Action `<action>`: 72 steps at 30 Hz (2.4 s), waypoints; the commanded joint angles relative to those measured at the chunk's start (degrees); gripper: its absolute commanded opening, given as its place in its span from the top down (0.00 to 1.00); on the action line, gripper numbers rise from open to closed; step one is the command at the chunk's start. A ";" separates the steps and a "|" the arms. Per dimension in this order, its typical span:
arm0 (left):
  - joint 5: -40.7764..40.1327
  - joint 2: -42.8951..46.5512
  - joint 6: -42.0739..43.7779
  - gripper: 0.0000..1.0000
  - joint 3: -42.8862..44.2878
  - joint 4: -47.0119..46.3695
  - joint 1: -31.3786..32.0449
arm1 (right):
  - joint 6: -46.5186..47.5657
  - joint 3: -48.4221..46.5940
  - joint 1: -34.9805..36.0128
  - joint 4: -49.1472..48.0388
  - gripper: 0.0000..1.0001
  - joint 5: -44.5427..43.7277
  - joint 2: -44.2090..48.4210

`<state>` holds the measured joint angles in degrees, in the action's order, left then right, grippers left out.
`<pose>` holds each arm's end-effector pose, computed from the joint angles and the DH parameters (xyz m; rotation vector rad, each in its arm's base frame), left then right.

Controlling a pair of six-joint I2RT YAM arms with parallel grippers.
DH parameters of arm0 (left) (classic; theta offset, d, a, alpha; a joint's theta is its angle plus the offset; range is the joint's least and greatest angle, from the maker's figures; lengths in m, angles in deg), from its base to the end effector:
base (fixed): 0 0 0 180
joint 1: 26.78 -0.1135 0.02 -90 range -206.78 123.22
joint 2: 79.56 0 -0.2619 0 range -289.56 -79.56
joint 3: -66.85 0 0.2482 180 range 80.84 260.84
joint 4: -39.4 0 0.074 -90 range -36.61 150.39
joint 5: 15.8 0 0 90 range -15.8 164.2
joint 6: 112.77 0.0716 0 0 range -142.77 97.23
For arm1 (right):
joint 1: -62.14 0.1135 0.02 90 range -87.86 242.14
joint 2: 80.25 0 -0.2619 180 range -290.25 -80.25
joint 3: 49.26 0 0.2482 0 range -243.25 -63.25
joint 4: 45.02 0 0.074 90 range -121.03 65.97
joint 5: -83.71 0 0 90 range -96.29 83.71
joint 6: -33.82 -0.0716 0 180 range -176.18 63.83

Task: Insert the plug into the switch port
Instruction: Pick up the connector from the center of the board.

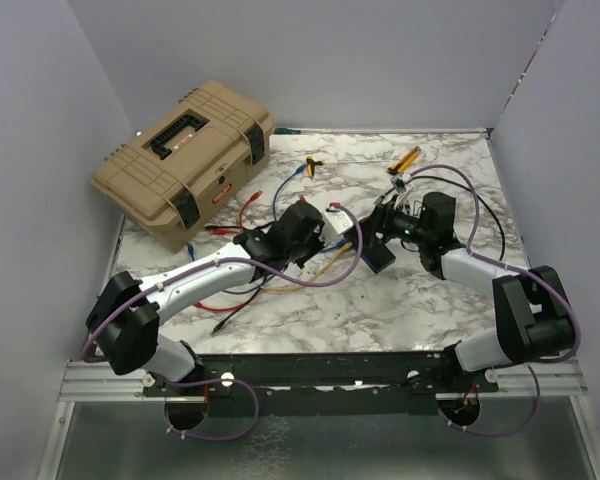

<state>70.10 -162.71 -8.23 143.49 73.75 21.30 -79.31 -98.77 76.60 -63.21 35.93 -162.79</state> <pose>0.2345 -0.2535 0.2503 1.1588 1.9773 -0.2238 0.2948 0.1257 0.2054 -0.4040 1.8666 1.1230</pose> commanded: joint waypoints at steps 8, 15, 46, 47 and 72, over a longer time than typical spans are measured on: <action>-22.07 3.32 6.59 1.00 -7.22 -11.35 8.72 | -8.51 -1.21 0.21 -11.63 0.20 14.81 -7.39; -24.96 2.99 8.04 1.00 -9.31 -15.24 12.14 | -11.41 -1.85 1.41 -15.95 0.26 18.82 -10.02; -27.80 -1.14 8.48 1.00 -8.69 -16.05 16.62 | -13.69 -2.77 3.78 -20.20 0.65 22.11 -12.35; -27.78 -1.14 8.50 1.00 -8.69 -16.05 16.68 | -13.69 -2.79 3.86 -20.20 0.69 22.32 -12.44; 18.70 9.14 -1.30 0.34 -7.09 -11.66 -0.94 | -5.42 5.37 3.91 -32.88 0.99 22.64 -5.37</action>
<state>66.43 -155.08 -4.55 134.47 60.35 26.15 -87.62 -98.53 80.18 -83.52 57.63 -172.73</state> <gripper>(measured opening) 0.647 0.099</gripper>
